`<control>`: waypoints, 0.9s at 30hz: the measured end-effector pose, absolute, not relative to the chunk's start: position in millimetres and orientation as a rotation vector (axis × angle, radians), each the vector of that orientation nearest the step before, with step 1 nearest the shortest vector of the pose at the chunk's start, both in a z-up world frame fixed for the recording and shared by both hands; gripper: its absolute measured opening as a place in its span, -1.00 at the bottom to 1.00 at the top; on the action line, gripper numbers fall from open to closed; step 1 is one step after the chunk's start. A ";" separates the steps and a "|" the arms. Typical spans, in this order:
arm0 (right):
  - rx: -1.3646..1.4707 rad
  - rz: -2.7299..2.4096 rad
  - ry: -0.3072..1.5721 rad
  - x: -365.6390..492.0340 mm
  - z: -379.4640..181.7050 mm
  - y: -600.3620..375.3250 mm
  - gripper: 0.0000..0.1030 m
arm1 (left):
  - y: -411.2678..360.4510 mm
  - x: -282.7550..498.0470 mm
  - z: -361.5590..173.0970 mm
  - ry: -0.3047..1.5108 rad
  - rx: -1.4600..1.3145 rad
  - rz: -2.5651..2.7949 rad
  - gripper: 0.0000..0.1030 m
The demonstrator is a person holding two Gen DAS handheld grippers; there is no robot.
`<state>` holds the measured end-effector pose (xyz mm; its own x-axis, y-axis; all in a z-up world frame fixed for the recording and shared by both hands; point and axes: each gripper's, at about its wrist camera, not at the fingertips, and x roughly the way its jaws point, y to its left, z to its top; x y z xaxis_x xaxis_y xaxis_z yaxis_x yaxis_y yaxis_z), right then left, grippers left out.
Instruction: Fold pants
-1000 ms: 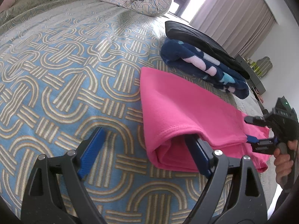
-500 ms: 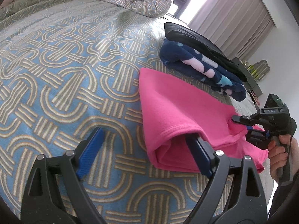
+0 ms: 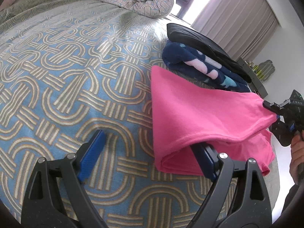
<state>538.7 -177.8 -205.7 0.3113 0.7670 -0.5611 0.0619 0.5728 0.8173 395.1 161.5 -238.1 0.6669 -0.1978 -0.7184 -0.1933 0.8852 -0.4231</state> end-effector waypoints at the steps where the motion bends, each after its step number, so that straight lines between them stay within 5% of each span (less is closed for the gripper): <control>1: 0.870 0.549 1.175 537.6 -205.4 -180.8 -0.93 | 161.7 395.0 -238.0 0.851 -0.500 -0.004 0.74; 14: 0.897 0.479 1.101 525.8 -196.9 -240.1 -0.93 | 126.9 397.1 -231.8 0.949 -0.280 -0.046 0.84; 27: 0.850 0.350 1.187 508.5 -267.1 -271.2 -0.96 | 145.7 384.2 -228.5 0.964 -0.216 0.027 0.85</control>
<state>508.5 -271.2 -267.1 0.3675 0.6493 -0.6659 0.1837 0.6512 0.7363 384.2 145.7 -228.5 0.5720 -0.0736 -0.8169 -0.1184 0.9781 -0.1710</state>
